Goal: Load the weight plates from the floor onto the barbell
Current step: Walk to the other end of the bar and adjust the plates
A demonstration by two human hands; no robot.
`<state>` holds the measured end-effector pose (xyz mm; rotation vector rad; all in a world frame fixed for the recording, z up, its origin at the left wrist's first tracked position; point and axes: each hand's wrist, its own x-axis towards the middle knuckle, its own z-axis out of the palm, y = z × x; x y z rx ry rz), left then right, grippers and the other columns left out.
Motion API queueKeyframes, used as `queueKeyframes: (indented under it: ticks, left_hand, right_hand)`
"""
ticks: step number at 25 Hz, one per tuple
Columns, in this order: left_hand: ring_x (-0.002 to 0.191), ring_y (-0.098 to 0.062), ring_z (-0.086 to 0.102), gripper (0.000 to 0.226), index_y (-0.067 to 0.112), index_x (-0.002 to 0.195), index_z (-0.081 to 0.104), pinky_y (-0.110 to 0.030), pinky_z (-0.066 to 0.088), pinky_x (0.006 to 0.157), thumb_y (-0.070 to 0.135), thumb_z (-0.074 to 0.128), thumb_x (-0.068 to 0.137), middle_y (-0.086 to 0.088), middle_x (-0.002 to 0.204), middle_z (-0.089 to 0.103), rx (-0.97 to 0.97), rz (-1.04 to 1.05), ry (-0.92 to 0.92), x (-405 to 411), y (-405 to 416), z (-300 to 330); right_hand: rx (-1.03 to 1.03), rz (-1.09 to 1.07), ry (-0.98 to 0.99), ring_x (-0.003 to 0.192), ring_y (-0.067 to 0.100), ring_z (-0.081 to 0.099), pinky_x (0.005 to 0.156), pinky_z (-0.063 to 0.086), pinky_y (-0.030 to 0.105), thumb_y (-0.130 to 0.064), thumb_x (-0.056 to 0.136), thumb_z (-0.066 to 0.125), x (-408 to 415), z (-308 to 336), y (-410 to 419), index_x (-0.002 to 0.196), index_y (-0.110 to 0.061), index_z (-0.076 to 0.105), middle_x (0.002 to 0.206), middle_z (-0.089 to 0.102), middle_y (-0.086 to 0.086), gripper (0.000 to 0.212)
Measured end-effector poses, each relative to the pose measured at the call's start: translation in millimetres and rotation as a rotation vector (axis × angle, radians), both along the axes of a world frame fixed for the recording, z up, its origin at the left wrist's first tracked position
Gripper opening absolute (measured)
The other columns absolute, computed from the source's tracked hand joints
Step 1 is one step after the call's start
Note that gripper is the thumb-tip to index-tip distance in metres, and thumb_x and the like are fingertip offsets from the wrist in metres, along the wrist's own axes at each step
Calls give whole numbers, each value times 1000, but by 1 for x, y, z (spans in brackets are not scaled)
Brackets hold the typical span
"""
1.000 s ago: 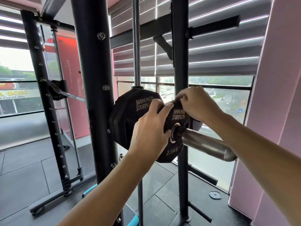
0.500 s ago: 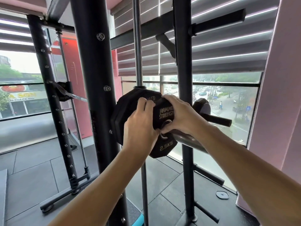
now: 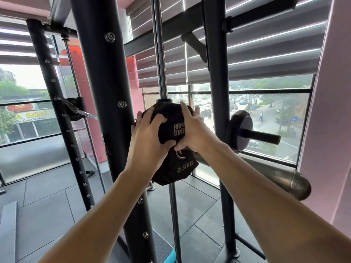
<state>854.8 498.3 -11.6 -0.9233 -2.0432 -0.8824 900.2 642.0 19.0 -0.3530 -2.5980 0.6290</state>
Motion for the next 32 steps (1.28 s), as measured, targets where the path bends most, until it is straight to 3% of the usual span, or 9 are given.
queueKeyframes:
  ticks: [4,8,11,16,20,24,28,30,32]
  left_hand:
    - [125,-30,54,56,17,110,62,-61,45,101,15,93,63,0,133,57,75,-58,-27,1,1,0]
    - [118,-24,57,56,18,107,61,-56,47,101,13,93,62,14,118,53,95,-91,-29,4,-2,1]
    - [113,-18,57,58,17,106,58,-42,47,99,16,94,61,21,117,47,89,-98,-46,3,-3,1]
    - [113,-5,57,90,25,139,46,-20,38,96,36,94,63,13,133,60,107,-61,-89,-2,-10,1]
    - [141,-9,45,84,26,149,48,-36,38,118,37,87,75,8,155,47,154,-174,-125,-13,-16,-2]
    - [142,-13,46,77,23,146,52,-42,40,117,38,84,78,7,151,52,170,-171,-84,-19,-13,-5]
    - [148,-23,38,57,18,140,60,-47,41,116,28,77,87,0,153,50,35,-151,146,-20,-7,-10]
    - [144,-25,44,48,16,134,66,-48,47,110,28,76,88,-2,151,52,21,-126,203,-21,-5,-10]
    - [140,-23,48,47,16,132,67,-45,49,109,29,76,88,-2,151,53,19,-106,203,-22,-4,-10]
  right_hand:
    - [-9,17,41,149,41,25,111,41,56,-8,62,93,1,-3,4,160,-34,-7,167,-11,16,143]
    - [13,34,120,142,36,37,107,45,54,-11,55,97,0,-5,4,161,-28,6,163,16,14,141]
    - [49,54,166,135,35,44,105,47,52,-12,51,98,1,-7,4,160,-24,14,155,30,13,139]
    - [12,55,157,142,36,38,108,45,54,-13,51,98,0,-8,6,161,-27,8,162,21,11,143]
    - [1,51,144,146,33,35,111,44,52,-14,53,98,0,-8,7,161,-25,4,167,14,8,145]
    - [-17,46,169,140,30,42,106,48,52,-15,48,99,0,-8,7,161,-21,14,161,29,3,141]
    - [-25,65,227,125,27,53,97,54,52,-14,43,100,-2,-12,8,152,-22,33,140,46,-2,128]
    - [-14,70,244,127,27,51,99,52,51,-13,42,99,-1,-11,8,151,-20,35,143,44,-1,127]
    - [23,56,204,145,28,35,111,44,49,-14,48,99,0,-9,7,158,-17,23,164,24,0,133]
